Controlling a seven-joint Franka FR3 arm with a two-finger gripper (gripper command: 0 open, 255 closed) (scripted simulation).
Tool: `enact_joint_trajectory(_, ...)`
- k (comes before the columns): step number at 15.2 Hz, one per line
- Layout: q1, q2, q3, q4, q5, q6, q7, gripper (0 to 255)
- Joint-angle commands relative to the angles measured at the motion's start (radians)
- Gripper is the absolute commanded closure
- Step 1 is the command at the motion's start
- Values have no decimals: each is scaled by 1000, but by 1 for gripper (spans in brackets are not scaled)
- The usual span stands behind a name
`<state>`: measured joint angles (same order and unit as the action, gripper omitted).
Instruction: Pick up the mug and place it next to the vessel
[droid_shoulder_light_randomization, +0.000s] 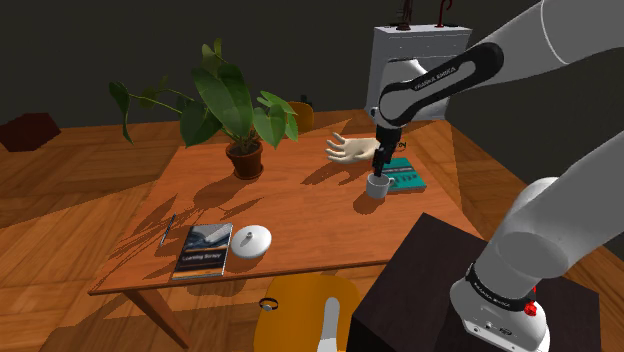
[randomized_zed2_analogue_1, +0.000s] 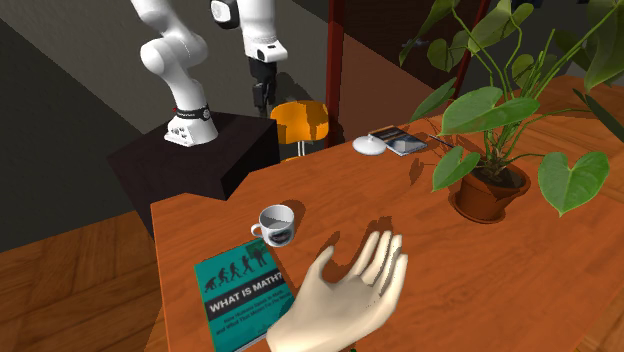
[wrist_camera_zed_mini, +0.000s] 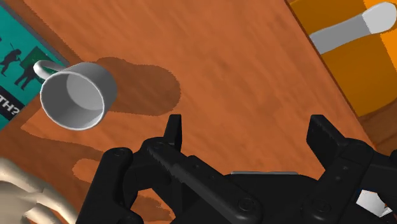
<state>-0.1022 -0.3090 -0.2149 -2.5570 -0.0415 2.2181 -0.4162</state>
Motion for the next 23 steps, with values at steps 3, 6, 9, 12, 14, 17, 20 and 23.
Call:
enact_joint_trajectory(3,-10,142,-34,25,4,123,-51,0)
enact_joint_trajectory(6,-18,259,-57,60,24,208,-99,0)
enact_joint_trajectory(9,-30,379,-72,107,58,282,-152,0)
enact_joint_trajectory(12,-52,500,-73,166,101,345,-209,0)
enact_joint_trajectory(14,-73,579,-67,212,130,379,-245,0)
enact_joint_trajectory(17,-111,696,-52,290,167,422,-292,0)
enact_joint_trajectory(20,-151,811,-34,378,193,453,-329,0)
enact_joint_trajectory(23,-175,877,-22,427,205,473,-345,0)
